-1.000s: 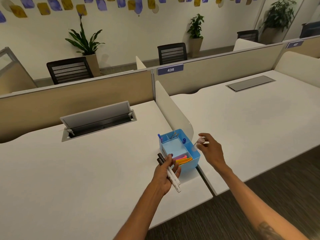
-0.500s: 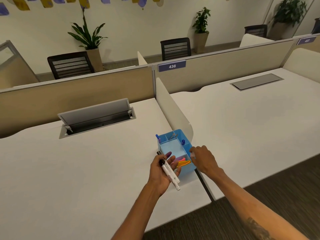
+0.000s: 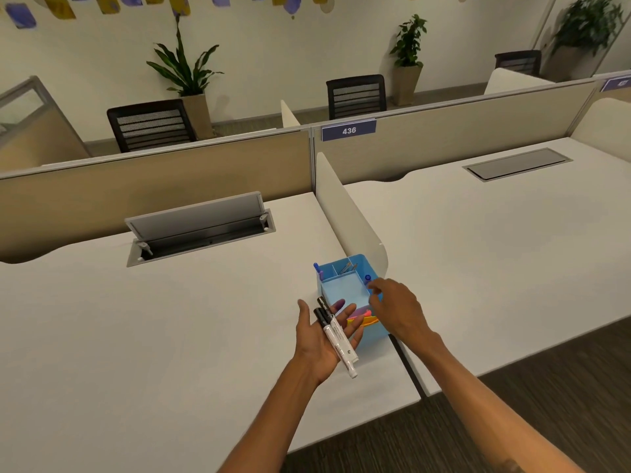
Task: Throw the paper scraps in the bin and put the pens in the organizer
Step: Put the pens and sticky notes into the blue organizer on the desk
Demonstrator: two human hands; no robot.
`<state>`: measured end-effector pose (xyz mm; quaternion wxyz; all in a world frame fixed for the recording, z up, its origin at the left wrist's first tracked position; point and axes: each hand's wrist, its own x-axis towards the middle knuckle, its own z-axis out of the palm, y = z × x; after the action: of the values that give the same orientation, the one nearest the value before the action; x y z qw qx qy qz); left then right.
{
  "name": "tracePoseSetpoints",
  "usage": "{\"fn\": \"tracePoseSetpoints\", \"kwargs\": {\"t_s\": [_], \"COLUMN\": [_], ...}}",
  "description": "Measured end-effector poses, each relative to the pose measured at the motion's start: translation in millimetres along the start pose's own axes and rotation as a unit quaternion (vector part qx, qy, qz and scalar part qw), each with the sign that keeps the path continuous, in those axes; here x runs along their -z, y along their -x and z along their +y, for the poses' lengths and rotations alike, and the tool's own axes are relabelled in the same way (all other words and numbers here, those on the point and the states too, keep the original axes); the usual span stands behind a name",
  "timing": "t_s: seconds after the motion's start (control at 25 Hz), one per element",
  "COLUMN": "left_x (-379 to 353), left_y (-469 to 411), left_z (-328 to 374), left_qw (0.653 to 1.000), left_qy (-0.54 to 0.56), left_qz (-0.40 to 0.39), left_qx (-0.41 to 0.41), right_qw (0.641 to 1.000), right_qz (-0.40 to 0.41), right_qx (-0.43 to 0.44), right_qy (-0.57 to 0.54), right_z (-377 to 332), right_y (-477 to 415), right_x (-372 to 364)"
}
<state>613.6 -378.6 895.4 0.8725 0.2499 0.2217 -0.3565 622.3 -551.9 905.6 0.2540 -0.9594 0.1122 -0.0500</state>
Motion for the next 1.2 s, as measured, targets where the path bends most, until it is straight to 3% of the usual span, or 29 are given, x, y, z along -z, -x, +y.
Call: {"fn": "tracePoseSetpoints", "kwargs": {"t_s": [0.08,0.16,0.2,0.28,0.4,0.6,0.76,0.88,0.96,1.04,1.2], "left_x": [1.3,0.6,0.2,-2.0,-9.2,-28.8,-40.2,-52.3,-58.9,-60.1,-50.8], "left_y": [1.4,3.2,4.0,7.3,10.6,4.9,-4.3,-8.3,-13.1,-18.8,-23.8], "left_z": [0.4,2.5,4.7,10.2,17.2,17.9,17.5,15.0,14.7,18.6,23.6], "left_qw": [1.000,0.999,0.998,0.995,0.985,0.965,0.932,0.911,0.909,0.884,0.870], "left_qy": [-0.013,-0.031,-0.044,-0.079,-0.159,-0.255,-0.355,-0.404,-0.395,-0.429,-0.435], "left_qz": [0.011,0.031,0.043,0.058,0.065,0.065,0.071,0.073,0.082,0.096,0.131], "left_qx": [0.014,0.016,0.013,0.010,0.006,0.004,-0.012,-0.043,-0.103,-0.160,-0.191], "right_qw": [0.992,0.960,0.942,0.931,0.939,0.924,0.926,0.947,0.949,0.954,0.976], "right_qz": [-0.017,-0.159,-0.221,-0.262,-0.241,-0.246,-0.254,-0.201,-0.179,-0.154,-0.004], "right_qx": [0.028,0.027,0.022,0.025,0.029,0.074,0.084,0.114,0.105,0.099,0.091], "right_qy": [-0.123,-0.229,-0.253,-0.253,-0.243,-0.284,-0.265,-0.224,-0.236,-0.239,-0.197], "right_z": [-19.3,-35.0,-39.6,-43.3,-49.6,-58.9,-59.8,-55.2,-51.4,-46.7,-32.0], "right_y": [1.8,4.8,5.0,3.3,1.2,-2.5,-6.9,-10.4,-16.7,-26.2,-48.9], "right_x": [3.4,8.3,10.7,13.8,20.9,36.9,48.5,52.8,59.7,68.0,80.1]}}
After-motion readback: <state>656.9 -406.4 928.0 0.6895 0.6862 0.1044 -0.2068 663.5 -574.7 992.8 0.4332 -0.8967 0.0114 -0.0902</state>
